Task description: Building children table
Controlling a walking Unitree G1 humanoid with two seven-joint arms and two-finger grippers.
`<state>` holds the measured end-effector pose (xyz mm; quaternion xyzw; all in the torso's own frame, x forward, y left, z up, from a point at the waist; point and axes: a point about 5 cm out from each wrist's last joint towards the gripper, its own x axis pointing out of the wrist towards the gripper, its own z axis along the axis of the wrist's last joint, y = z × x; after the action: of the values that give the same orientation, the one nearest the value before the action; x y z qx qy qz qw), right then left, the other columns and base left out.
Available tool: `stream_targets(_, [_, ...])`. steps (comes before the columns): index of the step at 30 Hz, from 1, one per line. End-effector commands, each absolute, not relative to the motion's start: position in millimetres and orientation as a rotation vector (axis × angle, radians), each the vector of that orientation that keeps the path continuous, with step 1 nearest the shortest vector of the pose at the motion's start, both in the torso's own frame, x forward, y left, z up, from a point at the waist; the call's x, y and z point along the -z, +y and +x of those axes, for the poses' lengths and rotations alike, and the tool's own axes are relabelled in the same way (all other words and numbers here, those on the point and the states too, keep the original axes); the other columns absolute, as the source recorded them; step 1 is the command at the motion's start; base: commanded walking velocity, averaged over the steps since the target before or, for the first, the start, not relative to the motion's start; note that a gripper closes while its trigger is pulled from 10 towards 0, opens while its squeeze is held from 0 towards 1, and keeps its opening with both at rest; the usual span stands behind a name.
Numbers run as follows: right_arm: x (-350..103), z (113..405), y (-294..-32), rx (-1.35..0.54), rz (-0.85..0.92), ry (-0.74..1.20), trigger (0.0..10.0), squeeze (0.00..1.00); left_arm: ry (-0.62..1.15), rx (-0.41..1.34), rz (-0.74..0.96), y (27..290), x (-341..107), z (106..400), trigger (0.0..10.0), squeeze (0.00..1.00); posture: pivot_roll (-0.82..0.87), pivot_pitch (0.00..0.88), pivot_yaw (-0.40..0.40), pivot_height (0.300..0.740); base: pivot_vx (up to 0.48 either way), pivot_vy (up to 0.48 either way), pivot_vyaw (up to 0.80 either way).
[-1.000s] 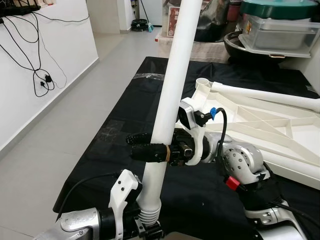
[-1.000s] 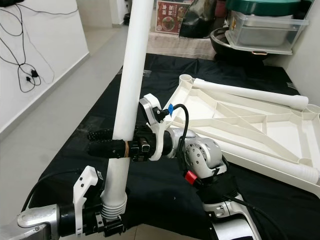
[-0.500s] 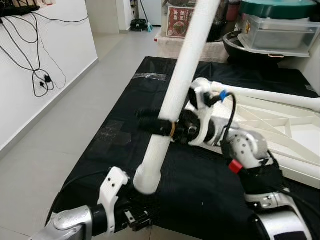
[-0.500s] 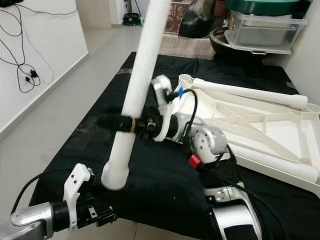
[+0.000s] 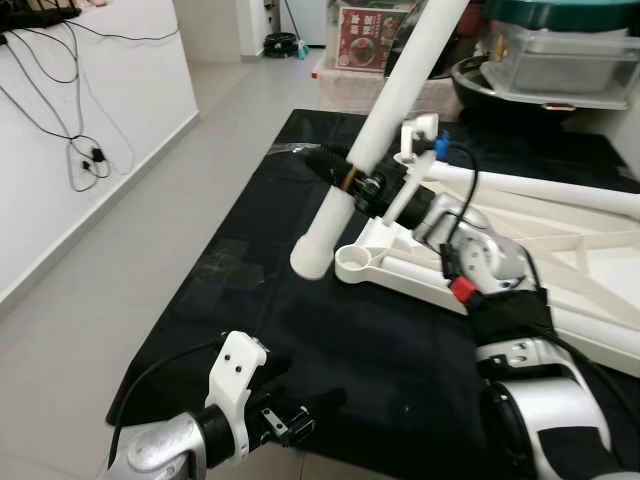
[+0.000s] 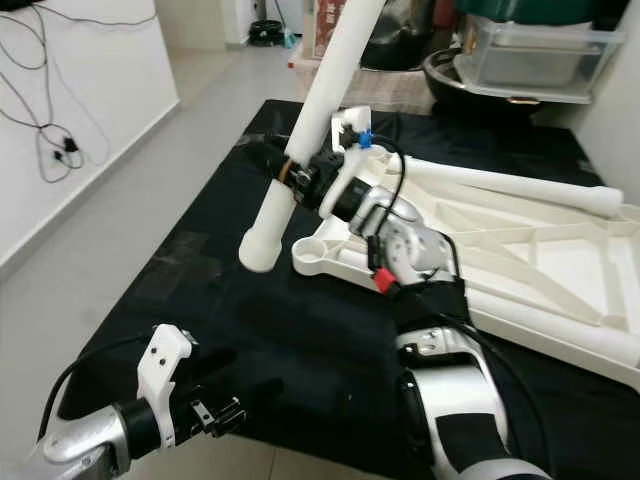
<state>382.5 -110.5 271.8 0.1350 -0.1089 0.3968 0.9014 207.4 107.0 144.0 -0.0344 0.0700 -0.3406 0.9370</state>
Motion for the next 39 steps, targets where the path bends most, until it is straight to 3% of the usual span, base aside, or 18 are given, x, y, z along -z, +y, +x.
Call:
stream_targets(1, [-279.0,389.7,-107.1,-0.675,0.222,-0.277,0.0,0.00,0.087,0.599,-0.081,99.7,-145.7,216.9,10.0,0.00,0.08,0.109,0.000,0.740,0.000,0.000,0.00])
stream_targets(7, [-287.2,399.7,-102.9,-0.549,0.192,-0.312,0.0,0.00,0.053,0.553,-0.116,82.9,-147.4,217.5,10.0,0.00,0.08,0.122,-0.016,0.740,0.000,0.000,0.00])
stream_targets(12, [-297.5,412.6,-115.7,-0.356,0.113,-0.337,0.0,0.00,0.052,0.559,-0.120,73.6,-148.2,208.7,10.0,0.00,0.10,0.151,-0.040,0.740,0.000,0.000,0.00])
stream_targets(14, [-299.6,414.3,-115.6,-0.375,0.118,-0.334,0.0,0.00,0.053,0.552,-0.130,72.7,-149.2,206.6,10.0,0.00,0.10,0.164,-0.046,0.740,0.000,0.000,0.00])
stream_targets(18, [-301.6,411.2,-101.4,-0.614,0.068,-0.333,0.0,0.00,0.042,0.534,-0.143,69.0,-153.2,198.8,10.0,0.00,0.10,0.191,-0.052,0.740,0.000,0.000,0.00])
stream_targets(26, [-300.6,409.8,-105.2,-0.761,0.035,-0.300,0.0,0.00,0.041,0.546,-0.149,62.1,-155.2,189.0,10.0,0.00,0.11,0.217,-0.059,0.740,0.000,0.000,0.00])
stream_targets(33, [-300.4,411.9,-117.7,-0.766,-0.026,-0.279,0.0,0.00,0.049,0.541,-0.151,61.9,-156.7,181.6,10.0,0.00,0.12,0.233,-0.058,0.740,0.000,0.000,0.00])
stream_targets(39, [-308.9,405.6,-151.7,-0.896,-0.033,-0.245,0.0,0.00,0.070,0.543,-0.150,62.5,-155.3,176.2,10.0,0.00,0.12,0.243,-0.044,0.740,0.000,0.000,0.00])
